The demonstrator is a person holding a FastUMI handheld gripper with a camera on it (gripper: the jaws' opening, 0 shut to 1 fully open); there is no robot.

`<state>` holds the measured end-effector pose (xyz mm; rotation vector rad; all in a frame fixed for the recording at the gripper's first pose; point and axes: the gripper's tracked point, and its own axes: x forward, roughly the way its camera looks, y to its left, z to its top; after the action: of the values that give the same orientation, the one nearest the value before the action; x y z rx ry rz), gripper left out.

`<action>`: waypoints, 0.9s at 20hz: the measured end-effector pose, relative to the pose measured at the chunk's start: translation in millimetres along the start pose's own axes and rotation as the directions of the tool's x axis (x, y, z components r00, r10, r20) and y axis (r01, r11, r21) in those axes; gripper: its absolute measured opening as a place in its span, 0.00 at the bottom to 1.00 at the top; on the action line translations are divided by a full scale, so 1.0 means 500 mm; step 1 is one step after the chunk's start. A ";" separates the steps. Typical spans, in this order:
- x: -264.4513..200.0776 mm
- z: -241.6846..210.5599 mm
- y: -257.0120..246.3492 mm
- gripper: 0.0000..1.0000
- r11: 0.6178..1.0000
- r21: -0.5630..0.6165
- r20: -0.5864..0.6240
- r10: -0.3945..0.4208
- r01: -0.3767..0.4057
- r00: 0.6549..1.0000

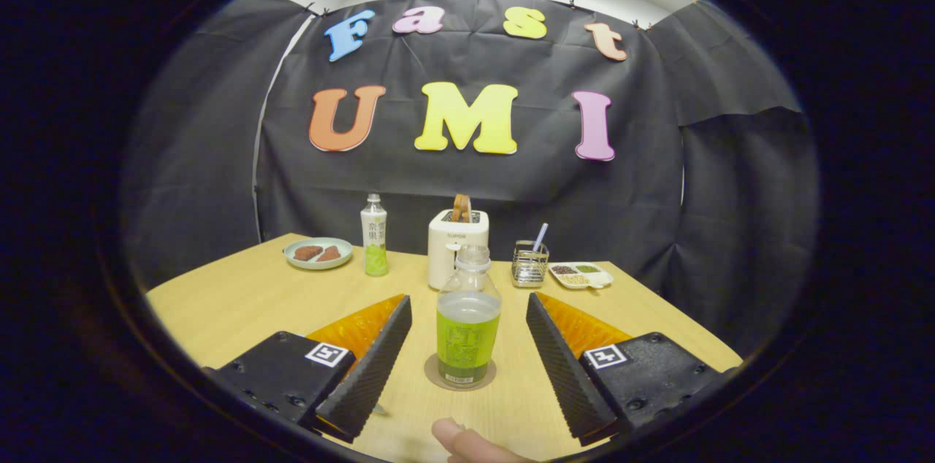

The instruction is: Take the bottle from table, then pour the juice into the cup, finally place the bottle on the coaster

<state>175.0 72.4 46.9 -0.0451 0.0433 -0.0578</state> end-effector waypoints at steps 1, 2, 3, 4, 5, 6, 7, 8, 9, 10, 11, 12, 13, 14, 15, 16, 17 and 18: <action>-0.019 0.015 0.001 1.00 1.000 0.020 0.013 -0.001 0.000 1.000; -0.034 0.029 -0.003 1.00 0.999 0.039 0.023 -0.013 0.012 1.000; -0.056 0.037 -0.009 1.00 0.998 0.059 0.028 -0.028 0.026 0.999; -0.071 0.043 -0.005 1.00 0.997 0.075 0.032 -0.024 0.021 0.999; -0.087 0.044 -0.005 1.00 0.997 0.078 0.027 -0.026 0.024 0.999; -0.103 0.044 -0.008 1.00 0.997 0.075 0.021 -0.032 0.030 0.999; -0.124 0.054 -0.010 1.00 0.997 0.069 0.037 -0.032 0.030 0.999; -0.143 0.059 -0.015 1.00 0.997 0.066 0.047 -0.038 0.035 0.998; -0.165 0.058 -0.025 1.00 0.998 0.052 0.053 -0.048 0.045 0.997; -0.186 0.062 -0.035 1.00 0.997 0.051 0.071 -0.054 0.051 0.996; -0.212 0.067 -0.046 1.00 0.997 0.052 0.086 -0.063 0.059 0.994; -0.233 0.066 -0.057 1.00 0.997 0.051 0.098 -0.069 0.065 0.993; -0.254 0.065 -0.072 1.00 0.995 0.057 0.101 -0.083 0.077 0.991; -0.274 0.065 -0.082 1.00 0.995 0.062 0.104 -0.081 0.074 0.991; -0.297 0.068 -0.088 1.00 0.996 0.063 0.109 -0.071 0.064 0.991; -0.316 0.068 -0.100 1.00 0.996 0.062 0.112 -0.068 0.061 0.991; -0.334 0.072 -0.114 1.00 0.995 0.068 0.117 -0.076 0.068 0.990; -0.348 0.074 -0.123 1.00 0.995 0.074 0.119 -0.080 0.071 0.990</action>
<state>-0.4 22.7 94.1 0.0191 -0.0822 -0.1323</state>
